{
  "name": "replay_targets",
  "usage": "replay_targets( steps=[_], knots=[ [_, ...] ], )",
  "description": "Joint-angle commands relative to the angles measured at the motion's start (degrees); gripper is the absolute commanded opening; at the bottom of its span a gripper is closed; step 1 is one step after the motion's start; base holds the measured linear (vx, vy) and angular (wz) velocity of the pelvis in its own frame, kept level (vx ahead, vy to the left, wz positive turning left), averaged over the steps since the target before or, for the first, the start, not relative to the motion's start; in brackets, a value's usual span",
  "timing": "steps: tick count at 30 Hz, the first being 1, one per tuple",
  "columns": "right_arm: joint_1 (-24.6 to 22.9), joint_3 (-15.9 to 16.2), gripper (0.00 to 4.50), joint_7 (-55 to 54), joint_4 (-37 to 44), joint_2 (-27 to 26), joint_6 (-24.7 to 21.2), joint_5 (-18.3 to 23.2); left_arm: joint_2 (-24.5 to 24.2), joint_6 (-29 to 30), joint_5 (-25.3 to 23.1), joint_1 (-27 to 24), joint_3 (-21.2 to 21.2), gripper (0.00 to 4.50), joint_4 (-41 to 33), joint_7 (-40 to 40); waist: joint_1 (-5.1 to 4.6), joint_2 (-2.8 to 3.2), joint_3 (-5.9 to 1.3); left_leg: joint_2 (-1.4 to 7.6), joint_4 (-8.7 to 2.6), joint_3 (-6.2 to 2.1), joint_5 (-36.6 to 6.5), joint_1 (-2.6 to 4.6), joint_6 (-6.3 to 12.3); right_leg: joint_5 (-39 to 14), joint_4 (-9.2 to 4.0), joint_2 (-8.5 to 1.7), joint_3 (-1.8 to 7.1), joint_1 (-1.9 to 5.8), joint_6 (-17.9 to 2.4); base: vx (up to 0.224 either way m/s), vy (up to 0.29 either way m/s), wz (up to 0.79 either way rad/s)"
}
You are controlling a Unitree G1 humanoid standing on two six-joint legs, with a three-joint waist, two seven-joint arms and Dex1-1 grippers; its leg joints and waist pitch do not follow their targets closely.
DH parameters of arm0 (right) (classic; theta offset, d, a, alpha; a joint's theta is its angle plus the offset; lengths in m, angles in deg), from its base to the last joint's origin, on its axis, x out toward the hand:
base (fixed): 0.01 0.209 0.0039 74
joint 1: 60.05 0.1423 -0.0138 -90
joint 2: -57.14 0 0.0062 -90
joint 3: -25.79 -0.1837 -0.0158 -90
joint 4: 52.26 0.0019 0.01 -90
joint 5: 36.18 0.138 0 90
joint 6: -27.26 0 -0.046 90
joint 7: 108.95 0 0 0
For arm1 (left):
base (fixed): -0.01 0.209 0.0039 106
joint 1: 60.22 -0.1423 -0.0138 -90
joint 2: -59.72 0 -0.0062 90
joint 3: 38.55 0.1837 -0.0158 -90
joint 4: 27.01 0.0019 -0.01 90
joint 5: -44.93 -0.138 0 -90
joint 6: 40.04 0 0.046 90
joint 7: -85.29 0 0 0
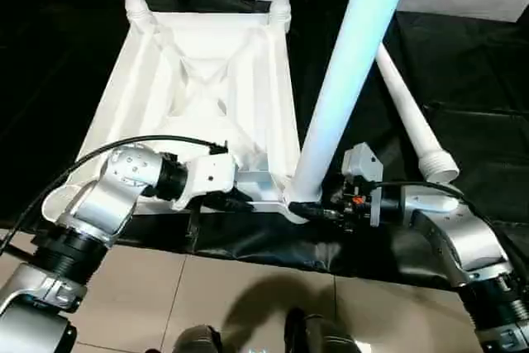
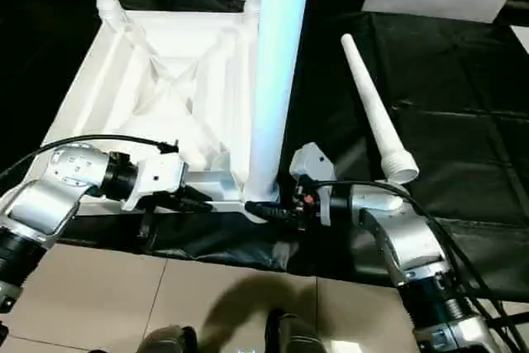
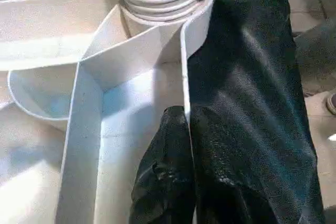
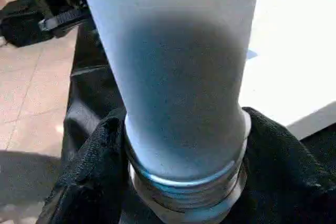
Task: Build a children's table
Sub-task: Rotate leg to tighten
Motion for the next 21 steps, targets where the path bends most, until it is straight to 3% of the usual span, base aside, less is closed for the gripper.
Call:
replay_targets(
  steps=[1,2,4,6,9,12,13,14,15,16,18,21],
  knots=[
    [-0.53,0.89,2.78,-4.56,0.17,-2.52,-1.51,-1.09,2.37,3.79,-1.75,-0.90,1.74,0.00,-1.04,4.03,-0.20,0.02,-5.04,2.57,-2.93,-0.10,2.59,-1.04,8.02,-15.65,-3.70,-4.68,3.61,5.25,-9.82,0.000,0.000,0.00],
    [-0.51,0.79,2.77,-5.64,0.02,-3.18,-1.69,-1.28,2.86,4.60,-1.66,-0.85,1.49,0.00,-1.27,4.80,-0.18,-0.02,-5.05,2.46,-2.95,-0.09,1.50,-0.98,7.45,-17.93,-4.02,-4.64,3.52,5.29,-9.07,0.000,0.000,0.00],
    [-0.08,-0.13,2.77,-14.33,-0.75,-9.38,-4.33,-1.79,7.76,12.60,-0.97,-0.55,-0.47,0.00,-4.08,11.89,-0.52,0.04,-4.71,2.29,-3.08,0.02,-1.79,-0.73,4.72,-25.75,-4.97,-4.58,3.31,4.99,-6.46,-0.028,0.001,-0.01],
    [0.98,-0.51,2.77,-20.08,-1.97,-14.04,-5.31,-2.31,11.49,16.83,-1.29,-0.51,-1.22,0.00,-5.77,16.84,-1.06,0.10,-4.57,1.93,-3.06,-0.12,-3.51,-0.96,3.43,-30.06,-5.67,-4.55,2.85,5.12,-4.13,-0.079,0.012,-0.06],
    [3.03,-1.20,2.77,-28.28,-4.82,-19.49,-5.16,-4.35,15.60,19.60,-2.66,-0.35,-1.69,0.00,-6.32,22.41,-2.42,0.12,-4.39,1.42,-2.88,-0.25,-5.51,-1.17,3.70,-33.63,-6.64,-4.33,2.36,4.88,-1.07,-0.038,0.011,-0.04],
    [5.66,-3.34,2.77,-36.60,-8.06,-25.49,-5.96,-4.72,20.75,23.31,-3.75,0.37,-3.43,0.00,-5.99,29.66,-3.26,0.23,-4.54,1.31,-2.75,-0.34,-5.68,-1.22,4.50,-33.23,-7.01,-4.36,1.77,4.93,-0.44,0.000,0.000,0.00],
    [6.01,-3.57,2.77,-37.54,-8.50,-26.08,-6.16,-5.16,21.20,23.80,-3.97,0.51,-3.57,0.00,-6.03,30.25,-3.33,0.56,-4.78,1.69,-2.88,-0.50,-5.07,-1.10,5.03,-30.51,-6.83,-4.40,1.58,5.00,-1.15,0.000,0.000,0.00],
    [6.79,-4.05,2.77,-39.28,-9.52,-27.23,-6.09,-5.95,22.08,24.39,-4.51,0.86,-3.86,0.00,-6.00,31.67,-3.33,0.53,-4.87,1.93,-2.93,-0.50,-4.69,-1.23,5.40,-28.38,-6.60,-4.43,1.65,5.07,-1.67,0.000,0.000,0.00],
    [7.00,-4.38,2.77,-38.86,-9.73,-27.73,-5.83,-5.68,22.10,24.69,-4.79,0.96,-3.78,0.00,-6.24,31.81,-3.42,0.48,-4.88,2.50,-3.09,-0.57,-4.71,-1.29,6.08,-23.63,-5.88,-4.49,1.81,4.89,-3.91,0.000,0.000,0.00],
    [6.92,-4.45,2.77,-37.77,-9.53,-27.84,-5.51,-5.22,21.69,24.66,-5.15,0.98,-3.57,0.00,-6.44,31.60,-3.40,0.38,-4.92,2.44,-3.05,-0.49,-4.83,-1.21,6.31,-23.03,-5.83,-4.48,1.86,4.87,-4.25,0.000,0.000,0.00],
    [6.41,-3.90,3.33,-36.38,-8.96,-27.10,-4.98,-5.52,20.12,23.93,-5.90,0.88,-3.17,0.00,-6.41,30.72,-3.25,0.42,-5.10,2.46,-3.02,-0.38,-4.14,-1.14,7.11,-21.29,-5.47,-4.63,2.16,4.82,-5.48,0.000,0.000,0.00],
    [5.21,-4.20,3.66,-34.94,-8.31,-25.99,-4.27,-5.64,17.09,21.42,-7.15,0.69,-2.44,0.00,-5.48,29.35,-3.16,0.17,-5.27,2.20,-2.88,-0.29,-2.82,-1.60,7.92,-20.63,-5.24,-4.70,2.25,5.12,-5.71,0.000,0.000,0.00]
  ],
)
